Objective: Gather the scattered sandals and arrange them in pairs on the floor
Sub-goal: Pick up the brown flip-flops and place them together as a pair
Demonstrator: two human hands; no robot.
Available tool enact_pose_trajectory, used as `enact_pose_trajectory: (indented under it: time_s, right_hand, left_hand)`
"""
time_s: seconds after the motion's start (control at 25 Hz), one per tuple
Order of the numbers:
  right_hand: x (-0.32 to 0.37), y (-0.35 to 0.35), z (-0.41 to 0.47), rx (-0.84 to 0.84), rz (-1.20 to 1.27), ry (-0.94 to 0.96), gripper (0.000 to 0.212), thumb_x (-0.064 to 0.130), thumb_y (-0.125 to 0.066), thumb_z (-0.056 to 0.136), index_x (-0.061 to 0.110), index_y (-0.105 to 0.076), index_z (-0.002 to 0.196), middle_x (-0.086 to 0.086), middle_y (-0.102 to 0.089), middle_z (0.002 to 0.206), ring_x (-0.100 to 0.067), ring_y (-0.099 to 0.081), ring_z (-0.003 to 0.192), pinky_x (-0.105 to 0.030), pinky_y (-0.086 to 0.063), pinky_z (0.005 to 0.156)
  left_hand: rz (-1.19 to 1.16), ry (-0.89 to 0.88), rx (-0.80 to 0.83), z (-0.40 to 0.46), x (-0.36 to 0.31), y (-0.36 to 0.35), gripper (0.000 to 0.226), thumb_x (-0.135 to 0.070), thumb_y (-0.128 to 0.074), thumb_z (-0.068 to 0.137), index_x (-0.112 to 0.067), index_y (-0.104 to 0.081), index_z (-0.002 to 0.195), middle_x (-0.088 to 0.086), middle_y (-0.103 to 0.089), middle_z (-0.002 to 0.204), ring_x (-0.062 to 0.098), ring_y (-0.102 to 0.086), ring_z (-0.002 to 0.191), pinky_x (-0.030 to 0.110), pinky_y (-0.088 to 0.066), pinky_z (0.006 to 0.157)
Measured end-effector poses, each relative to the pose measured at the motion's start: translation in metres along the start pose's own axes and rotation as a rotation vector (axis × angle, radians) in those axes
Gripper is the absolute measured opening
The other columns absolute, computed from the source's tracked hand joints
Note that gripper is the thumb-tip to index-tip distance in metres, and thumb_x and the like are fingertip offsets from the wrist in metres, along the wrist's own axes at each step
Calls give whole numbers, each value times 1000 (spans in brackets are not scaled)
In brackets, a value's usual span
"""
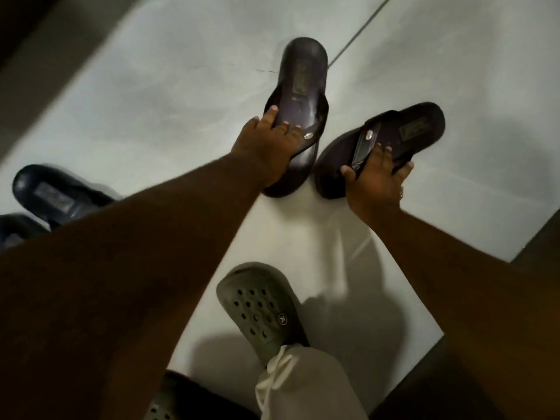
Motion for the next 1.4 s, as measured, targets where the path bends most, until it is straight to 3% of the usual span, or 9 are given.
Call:
enact_pose_trajectory:
  time_s: [0.2, 0.4, 0.56, 0.8, 0.96, 1.04, 1.12, 1.24, 1.4]
  right_hand:
    - [22, 22, 40, -41, -53, 127, 77, 43, -45, 96, 2, -10, 151, -21, -8, 161, -52, 3, 145, -61, -4, 115]
    - [111, 54, 93, -16, -218, 301, 78, 44, -45, 95, 1, -11, 150, -32, -3, 158, -44, 6, 148, -63, 9, 116]
    - [218, 30, 75, 38, -361, 528, 78, 47, -43, 95, 4, -9, 151, -29, 0, 159, -46, 8, 147, -65, 3, 117]
    - [312, 12, 33, 96, -202, 707, 79, 42, -52, 94, 18, -6, 153, -18, 15, 161, -47, 18, 145, -55, -13, 120]
    - [287, 12, 0, -59, -6, 762, 79, 46, -51, 91, 11, -15, 152, -22, -2, 162, -41, -4, 149, -56, -20, 118]
    - [249, -15, -37, -54, 36, 759, 70, 41, -45, 94, 7, -21, 151, -25, -11, 160, -41, -12, 148, -55, -26, 116]
    - [219, -52, -77, 59, 5, 766, 66, 40, -42, 96, 10, -20, 151, -22, -12, 161, -41, -13, 148, -57, -27, 115]
    - [196, -87, -111, 114, -56, 783, 71, 50, -45, 92, 14, -24, 150, -20, -15, 161, -43, -18, 146, -57, -29, 114]
    - [196, -88, -111, 125, -157, 797, 81, 60, -44, 89, 11, -23, 151, -14, -8, 163, -42, -12, 148, -59, -26, 115]
  left_hand:
    - [-66, 132, 18, -42, 37, -35, 76, -35, -51, 92, -20, -8, 153, 5, -18, 162, 33, -7, 150, 49, -41, 101]
    - [-150, 328, 115, -124, 76, -93, 75, -41, -44, 93, -23, -2, 153, -1, -13, 163, 28, -3, 151, 45, -41, 103]
    - [-168, 319, 114, -125, 76, -99, 78, -36, -50, 91, -17, -6, 153, 6, -17, 162, 31, -7, 150, 42, -26, 115]
    - [-337, 450, 143, -145, 43, -103, 77, -36, -48, 93, -15, -3, 153, 11, -16, 162, 34, -10, 150, 48, -21, 118]
    - [-293, 436, -131, -129, 82, -53, 63, -46, -40, 92, -23, -24, 148, 8, -43, 148, 33, -44, 128, 46, -38, 97]
    - [-191, 455, -308, -109, 122, -11, 59, -36, -42, 91, -21, -30, 147, 11, -43, 147, 37, -47, 123, 47, -40, 92]
    - [-199, 481, -423, -80, 168, 28, 63, -28, -48, 88, -18, -28, 147, 13, -35, 154, 38, -39, 133, 51, -38, 100]
    - [-20, 346, -240, -8, 185, 57, 81, -37, -58, 86, -20, -14, 151, 10, -14, 162, 34, -15, 149, 55, -24, 113]
    - [-29, 317, -1, 47, 184, 54, 77, -51, -55, 86, -12, -27, 146, 15, -28, 157, 36, -16, 147, 55, -23, 117]
Point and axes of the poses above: each hand's wrist, its own z-axis towards the middle knuckle, its own y-axis out of the back of the hand, x = y × z, the point moved 7 cm from there along z, towards the middle knuckle
